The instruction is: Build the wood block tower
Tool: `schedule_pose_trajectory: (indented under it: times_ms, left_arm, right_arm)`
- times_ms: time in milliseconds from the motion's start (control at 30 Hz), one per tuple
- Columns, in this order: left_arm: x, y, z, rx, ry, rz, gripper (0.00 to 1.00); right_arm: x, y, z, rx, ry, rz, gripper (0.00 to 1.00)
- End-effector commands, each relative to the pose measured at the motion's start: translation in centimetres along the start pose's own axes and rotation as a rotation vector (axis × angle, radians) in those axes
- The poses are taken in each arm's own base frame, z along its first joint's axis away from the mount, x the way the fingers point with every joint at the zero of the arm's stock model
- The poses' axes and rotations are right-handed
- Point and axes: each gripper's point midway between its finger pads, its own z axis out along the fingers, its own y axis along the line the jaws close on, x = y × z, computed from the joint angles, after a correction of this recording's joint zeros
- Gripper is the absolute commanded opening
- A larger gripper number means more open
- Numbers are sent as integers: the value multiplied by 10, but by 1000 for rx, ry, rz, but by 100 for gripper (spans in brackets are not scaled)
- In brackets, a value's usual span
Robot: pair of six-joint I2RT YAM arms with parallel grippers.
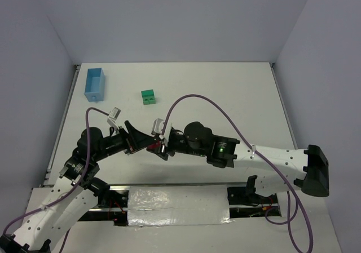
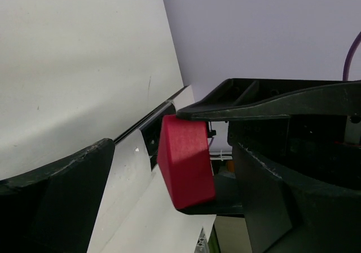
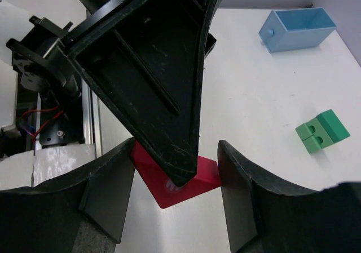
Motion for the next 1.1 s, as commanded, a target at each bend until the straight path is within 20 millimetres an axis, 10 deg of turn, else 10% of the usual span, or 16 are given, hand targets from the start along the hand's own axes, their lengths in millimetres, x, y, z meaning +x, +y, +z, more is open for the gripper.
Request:
schedule_pose_trajectory:
  times_ms: [0,233,533,633,733,1067]
  left_arm:
    - [3,-18,-1,95,18,26,98]
    - [6,-21,-3,118,29,31,82]
    - [6,-28,-3,155,38,71,0]
    - [3,-30,-2,165,32,111,0]
    - [-3,-33,-3,173,-11,140,0]
    - [-33,-36,-2,170,-187,244,0]
  right_arm:
    - [-25,-4,5,15,-32,-33,24]
    - [-18,-11,16,55,8,-60,24]
    - [-18,-7,24,27,32,-65,27]
    - [-13,3,21,-24,25,-49,39]
    - [-13,4,17,-16,10,-15,99]
    - [-28,0,-30,-1,-87,274,100]
